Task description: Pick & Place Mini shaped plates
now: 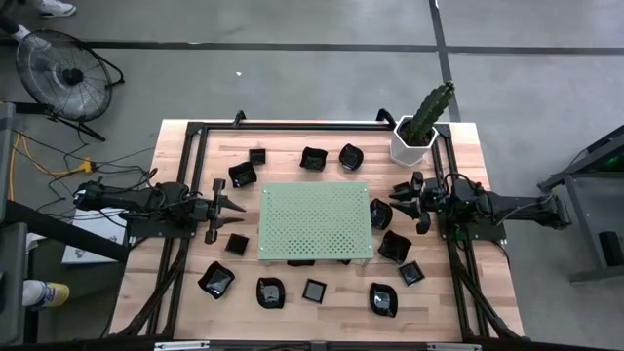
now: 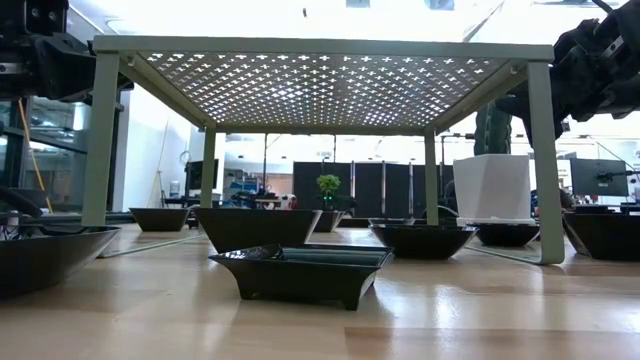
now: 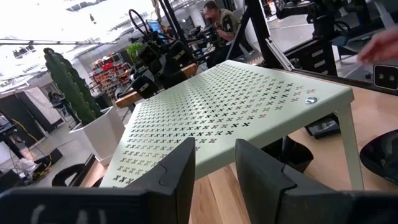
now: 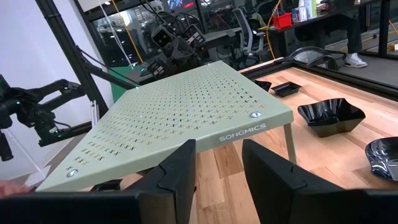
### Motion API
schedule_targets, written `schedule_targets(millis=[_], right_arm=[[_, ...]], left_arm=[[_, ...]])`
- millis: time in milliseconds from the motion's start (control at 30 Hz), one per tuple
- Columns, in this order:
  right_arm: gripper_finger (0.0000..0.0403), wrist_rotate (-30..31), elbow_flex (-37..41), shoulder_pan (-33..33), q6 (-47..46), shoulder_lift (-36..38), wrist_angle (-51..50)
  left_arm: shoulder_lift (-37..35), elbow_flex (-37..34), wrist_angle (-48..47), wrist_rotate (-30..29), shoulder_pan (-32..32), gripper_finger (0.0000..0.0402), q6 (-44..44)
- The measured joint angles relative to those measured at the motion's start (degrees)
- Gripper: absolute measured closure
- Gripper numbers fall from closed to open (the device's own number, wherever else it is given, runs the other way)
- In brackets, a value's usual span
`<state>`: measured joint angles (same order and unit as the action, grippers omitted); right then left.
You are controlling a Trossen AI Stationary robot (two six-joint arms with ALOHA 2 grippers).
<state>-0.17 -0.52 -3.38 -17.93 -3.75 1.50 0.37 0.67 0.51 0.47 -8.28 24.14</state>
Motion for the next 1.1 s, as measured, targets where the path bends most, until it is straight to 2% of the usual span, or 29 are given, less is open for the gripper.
schedule_targets(millis=[200, 333, 600, 833, 933, 1100], right_arm=[[0.0276, 0.14, -0.02, 0.00, -1.23, 0.00, 0.79], [0.0276, 1.16, -0.02, 0.00, 4.00, 0.04, 4.43], [0.0276, 1.14, -0.02, 0.00, 4.34, 0.02, 6.20], [0.0276, 1.64, -0.01, -0.02, -5.89, 0.02, 11.42], [0.0276, 7.51, -0.06, -0.02, -6.81, 0.02, 12.13], [0.0276, 16.90, -4.55, -0.05, -7.15, -2.20, 4.52]], left_arm=[[-0.01, 0.00, 0.01, 0.00, -0.01, 0.0291, 0.00], [0.01, 0.00, -0.01, 0.01, 0.01, 0.0291, -0.01], [0.01, 0.00, -0.01, 0.02, 0.00, 0.0291, 0.00], [0.00, 0.00, 0.00, 0.02, -0.01, 0.0291, 0.00], [0.00, 0.00, 0.01, 0.00, 0.00, 0.0291, 0.00], [0.01, 0.00, -0.01, 0.01, -0.01, 0.0291, 0.00]])
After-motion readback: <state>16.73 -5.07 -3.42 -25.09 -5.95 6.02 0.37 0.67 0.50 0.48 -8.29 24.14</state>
